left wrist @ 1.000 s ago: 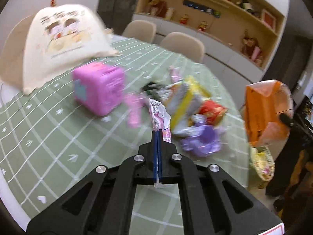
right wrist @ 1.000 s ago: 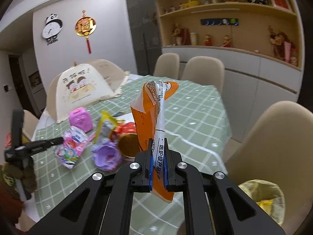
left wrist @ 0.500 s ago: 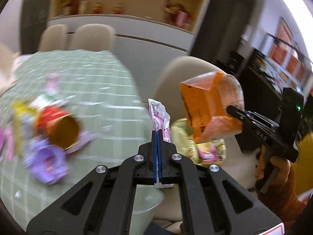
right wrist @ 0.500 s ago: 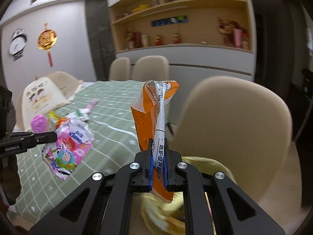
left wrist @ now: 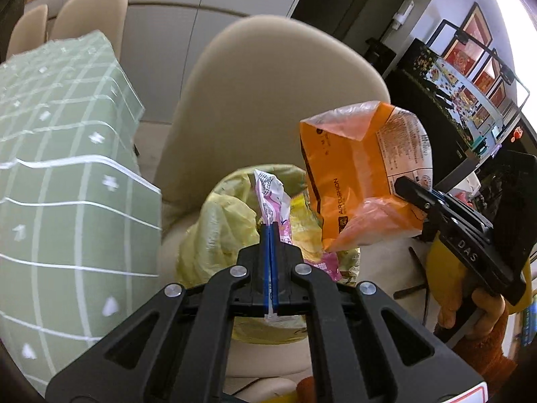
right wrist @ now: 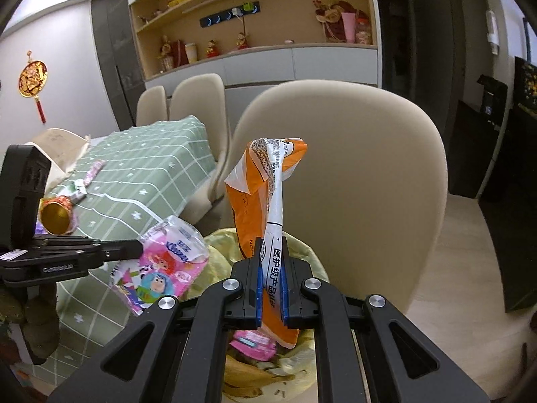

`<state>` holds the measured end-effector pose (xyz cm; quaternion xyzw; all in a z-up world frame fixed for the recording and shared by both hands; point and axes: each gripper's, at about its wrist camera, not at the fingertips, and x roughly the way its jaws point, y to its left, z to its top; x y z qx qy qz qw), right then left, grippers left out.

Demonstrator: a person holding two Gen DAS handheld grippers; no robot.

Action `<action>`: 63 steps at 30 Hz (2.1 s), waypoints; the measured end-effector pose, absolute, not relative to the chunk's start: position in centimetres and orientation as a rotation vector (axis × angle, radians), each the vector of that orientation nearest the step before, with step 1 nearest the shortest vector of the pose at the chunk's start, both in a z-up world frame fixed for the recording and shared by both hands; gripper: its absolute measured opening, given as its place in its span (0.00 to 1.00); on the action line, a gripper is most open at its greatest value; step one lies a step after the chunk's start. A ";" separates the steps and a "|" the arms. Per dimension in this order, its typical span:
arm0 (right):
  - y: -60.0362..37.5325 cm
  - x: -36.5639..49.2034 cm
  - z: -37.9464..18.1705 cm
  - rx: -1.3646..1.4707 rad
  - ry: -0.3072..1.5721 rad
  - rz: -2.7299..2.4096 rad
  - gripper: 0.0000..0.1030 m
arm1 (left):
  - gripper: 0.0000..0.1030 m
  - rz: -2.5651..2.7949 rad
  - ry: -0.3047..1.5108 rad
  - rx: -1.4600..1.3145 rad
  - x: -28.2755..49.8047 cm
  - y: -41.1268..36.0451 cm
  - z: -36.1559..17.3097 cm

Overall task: Collect trash
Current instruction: 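Carry the Kleenex pack and orange bag toward the yellow trash bag, then open the left gripper over the bag while the right gripper releases the orange bag, then move both tools back to the table and grasp the yellow Dabeli snack bag with the left gripper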

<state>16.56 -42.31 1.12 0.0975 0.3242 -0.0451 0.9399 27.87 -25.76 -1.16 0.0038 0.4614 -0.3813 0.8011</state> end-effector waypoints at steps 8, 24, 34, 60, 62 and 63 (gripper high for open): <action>-42.8 17.3 -1.5 0.208 0.720 -0.089 0.09 | 0.00 -0.804 1.038 0.062 27.8 -28.0 -4.0; -41.2 19.4 -6.1 0.208 0.819 -0.043 0.09 | 0.29 -0.765 1.057 0.072 28.2 -28.3 -4.9; -39.3 22.3 -11.6 0.263 0.987 0.024 0.09 | 0.36 -0.742 1.017 0.119 26.8 -26.3 -3.8; -36.4 18.5 -3.1 0.208 0.807 -0.044 0.16 | 0.53 -0.691 0.859 0.047 23.7 -15.2 0.4; -35.1 18.3 -2.0 0.197 0.782 -0.027 0.16 | 0.53 -0.679 0.850 0.035 23.4 -13.8 0.8; -34.5 18.3 -1.6 0.192 0.772 -0.020 0.16 | 0.53 -0.663 0.838 0.027 23.2 -12.8 1.0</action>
